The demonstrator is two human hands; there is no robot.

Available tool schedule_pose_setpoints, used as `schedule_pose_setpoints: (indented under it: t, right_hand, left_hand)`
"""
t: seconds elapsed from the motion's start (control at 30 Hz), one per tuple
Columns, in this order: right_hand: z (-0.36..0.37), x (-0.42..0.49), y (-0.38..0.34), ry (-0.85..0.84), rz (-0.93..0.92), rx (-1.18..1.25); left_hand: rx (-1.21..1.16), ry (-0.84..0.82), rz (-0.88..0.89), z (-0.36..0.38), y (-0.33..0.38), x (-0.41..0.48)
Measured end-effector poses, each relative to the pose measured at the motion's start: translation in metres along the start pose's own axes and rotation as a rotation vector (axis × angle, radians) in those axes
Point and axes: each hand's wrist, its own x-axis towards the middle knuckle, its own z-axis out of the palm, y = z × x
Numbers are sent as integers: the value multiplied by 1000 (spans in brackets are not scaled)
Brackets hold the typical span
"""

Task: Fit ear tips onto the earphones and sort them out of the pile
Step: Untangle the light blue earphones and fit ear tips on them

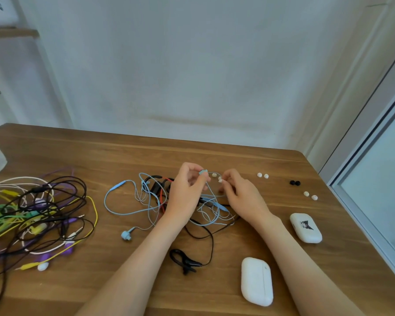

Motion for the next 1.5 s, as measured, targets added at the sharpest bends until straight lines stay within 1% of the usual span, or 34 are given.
schedule_pose_setpoints:
  t: [0.17,0.23,0.33,0.37,0.43,0.5,0.53,0.6,0.7,0.77,0.83,0.93,1.0,1.07,1.13,1.23,1.37,1.5]
  right_hand:
    - [1,-1,2,-5,-25,-26]
    - [1,-2,1,18,-58,-32]
    - [0,-6,-6,61,-142,16]
    - [0,-8,-9,28,-172,50]
    - [4,-13,-18,-119,-213,133]
    - [10,-18,-26,-259,-263,164]
    - [13,-19,-29,-301,-288,166]
    - [14,-19,-33,-331,-317,168]
    - [12,-19,-34,-328,-328,178]
    - [11,-20,-34,-280,-307,202]
    - [10,-19,-32,-167,-236,258]
    - [8,-15,-27,71,-30,368]
    - [8,-12,-24,163,111,430]
    - [10,-9,-21,157,226,498]
    - [10,-7,-19,130,281,564]
    - [10,-6,-21,97,281,595]
    - [8,-6,-24,24,259,607]
    - [6,-6,-24,-7,256,665]
  left_hand:
    - [36,4,5,1,0,0]
    - [33,15,11,1,2,-1]
    - [-23,91,65,2,6,-2]
    - [-59,142,103,1,7,-3]
    - [-142,238,164,0,10,-3]
    - [-211,269,168,-3,11,-1]
    - [-217,250,150,-5,10,1]
    - [-162,148,85,-8,7,3]
    - [29,-17,-51,-9,1,2]
    - [146,-61,-96,-10,-1,2]
    - [240,-75,-114,-12,-2,3]
    - [284,-121,-119,-15,-5,4]
    - [240,-151,-106,-15,-5,3]
    - [186,-164,-94,-15,-4,2]
    - [158,-166,-89,-14,-2,1]
    - [144,-176,-95,-13,0,1]
    - [179,-239,-98,-12,-1,2]
    - [155,-267,-115,-12,-1,3]
